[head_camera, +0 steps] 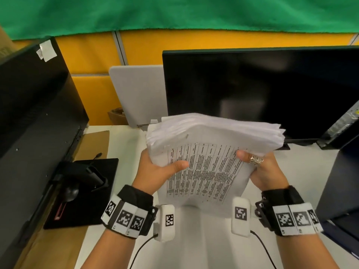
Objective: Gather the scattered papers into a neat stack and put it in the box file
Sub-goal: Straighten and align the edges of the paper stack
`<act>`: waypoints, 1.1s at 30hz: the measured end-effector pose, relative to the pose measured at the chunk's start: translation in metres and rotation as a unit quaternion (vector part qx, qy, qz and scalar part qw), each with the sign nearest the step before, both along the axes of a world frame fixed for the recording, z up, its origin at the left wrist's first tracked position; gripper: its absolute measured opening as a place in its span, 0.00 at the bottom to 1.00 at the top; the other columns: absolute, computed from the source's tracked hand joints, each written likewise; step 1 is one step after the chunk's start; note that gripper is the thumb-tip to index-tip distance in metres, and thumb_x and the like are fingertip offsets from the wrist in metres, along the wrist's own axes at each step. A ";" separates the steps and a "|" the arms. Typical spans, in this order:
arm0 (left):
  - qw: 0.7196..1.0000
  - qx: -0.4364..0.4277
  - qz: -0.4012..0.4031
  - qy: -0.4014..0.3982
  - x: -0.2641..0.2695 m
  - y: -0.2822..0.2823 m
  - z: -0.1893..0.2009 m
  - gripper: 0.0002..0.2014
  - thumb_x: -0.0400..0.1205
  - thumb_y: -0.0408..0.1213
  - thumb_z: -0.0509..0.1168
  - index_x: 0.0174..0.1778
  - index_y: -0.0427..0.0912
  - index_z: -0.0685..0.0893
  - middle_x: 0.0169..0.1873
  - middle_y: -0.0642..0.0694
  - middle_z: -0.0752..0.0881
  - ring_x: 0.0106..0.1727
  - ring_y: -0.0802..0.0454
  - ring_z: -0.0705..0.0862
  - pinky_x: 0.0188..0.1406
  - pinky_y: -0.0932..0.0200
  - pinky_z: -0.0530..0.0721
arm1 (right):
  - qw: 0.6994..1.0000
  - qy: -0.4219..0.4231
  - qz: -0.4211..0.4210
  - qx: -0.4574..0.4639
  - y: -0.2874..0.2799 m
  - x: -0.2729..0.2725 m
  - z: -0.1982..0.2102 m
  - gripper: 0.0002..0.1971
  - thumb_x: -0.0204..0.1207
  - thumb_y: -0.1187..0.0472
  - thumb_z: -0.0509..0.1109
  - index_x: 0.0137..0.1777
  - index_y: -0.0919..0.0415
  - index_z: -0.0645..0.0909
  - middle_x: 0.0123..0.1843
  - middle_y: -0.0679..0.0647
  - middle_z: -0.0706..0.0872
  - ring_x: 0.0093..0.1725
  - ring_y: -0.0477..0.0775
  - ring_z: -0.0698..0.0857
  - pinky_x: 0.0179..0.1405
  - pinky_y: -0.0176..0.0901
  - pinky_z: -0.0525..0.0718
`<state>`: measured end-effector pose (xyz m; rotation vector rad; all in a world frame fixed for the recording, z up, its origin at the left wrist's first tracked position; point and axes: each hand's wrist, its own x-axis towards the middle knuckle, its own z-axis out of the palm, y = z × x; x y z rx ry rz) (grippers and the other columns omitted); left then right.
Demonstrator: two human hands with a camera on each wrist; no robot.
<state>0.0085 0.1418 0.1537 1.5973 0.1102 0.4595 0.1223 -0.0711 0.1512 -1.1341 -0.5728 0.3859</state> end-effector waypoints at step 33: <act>0.968 -0.008 0.166 -0.190 0.022 -0.028 0.014 0.35 0.68 0.62 0.69 0.70 0.67 0.65 0.65 0.59 0.77 0.67 0.52 0.79 0.53 0.53 0.87 | 0.944 -0.150 -0.292 -0.028 0.013 -0.016 0.026 0.27 0.67 0.33 0.65 0.51 0.56 0.75 0.45 0.47 0.84 0.45 0.47 0.86 0.37 0.34 0.84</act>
